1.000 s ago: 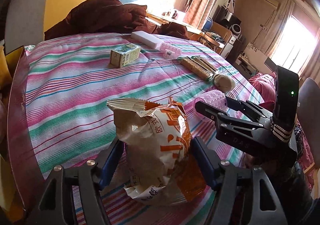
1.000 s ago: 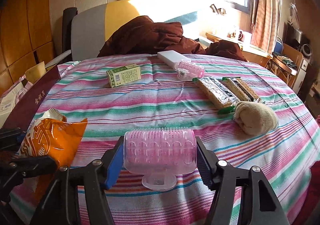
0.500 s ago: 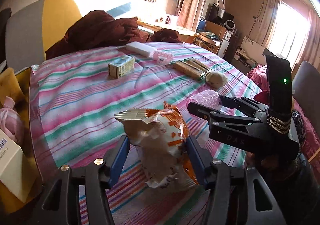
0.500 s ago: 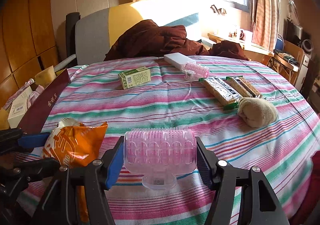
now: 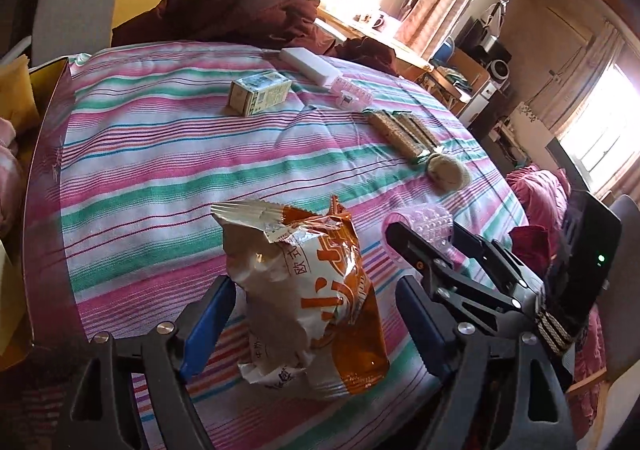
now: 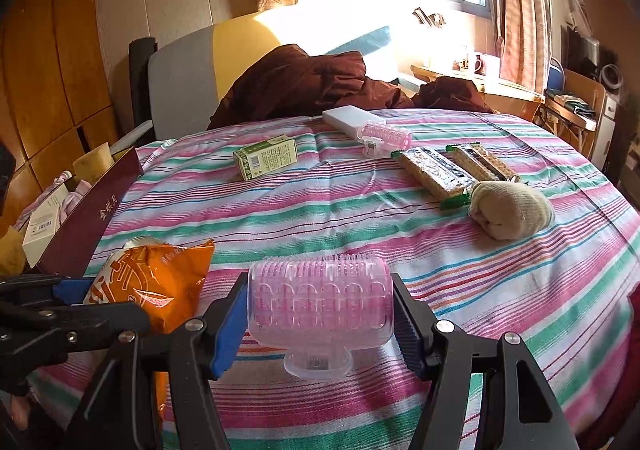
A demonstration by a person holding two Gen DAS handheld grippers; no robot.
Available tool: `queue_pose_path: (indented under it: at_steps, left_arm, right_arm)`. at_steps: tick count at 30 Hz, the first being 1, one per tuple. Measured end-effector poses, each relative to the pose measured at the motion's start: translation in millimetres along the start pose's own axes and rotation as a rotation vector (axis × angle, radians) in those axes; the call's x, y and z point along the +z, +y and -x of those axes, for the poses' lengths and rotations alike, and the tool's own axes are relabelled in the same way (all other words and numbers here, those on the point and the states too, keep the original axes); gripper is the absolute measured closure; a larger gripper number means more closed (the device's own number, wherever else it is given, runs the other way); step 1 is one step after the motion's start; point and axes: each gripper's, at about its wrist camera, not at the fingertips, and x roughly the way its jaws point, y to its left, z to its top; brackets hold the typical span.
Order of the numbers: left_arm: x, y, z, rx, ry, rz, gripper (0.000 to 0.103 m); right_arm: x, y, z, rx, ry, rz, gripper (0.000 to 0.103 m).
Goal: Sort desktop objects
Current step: 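Carry the snack bag and hair roller toward the gold tin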
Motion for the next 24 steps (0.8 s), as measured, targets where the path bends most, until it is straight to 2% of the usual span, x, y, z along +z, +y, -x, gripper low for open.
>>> queue_pose_path:
  at_steps: [3,4,7,15,18,24]
  left_arm:
    - [1,2,-9,0.017,0.003,0.003,0.022]
    - [1,4,-11,0.017,0.003,0.003,0.027]
    - [-1,8,-13,0.004,-0.002,-0.021,0.034]
    - [-10,8,3,0.020,-0.055,-0.106,0.037]
    - [-14,6,20,0.001,-0.083,-0.129,0.037]
    - [-17,9,79,0.014,-0.212,-0.170,0.037]
  right_arm:
    - [-2,-6,0,0.003,-0.004,-0.019,0.037]
    - [-2,-7,0,0.004,-0.006,-0.021,0.037]
    - [-3,-6,-2,0.009,-0.007,-0.020,0.037]
    - [-2,8,-1,0.034,-0.005,0.005,0.037]
    - [1,16,3,0.047,-0.013,0.021,0.037]
    - [8,36,8,0.100,-0.020,0.041,0.037]
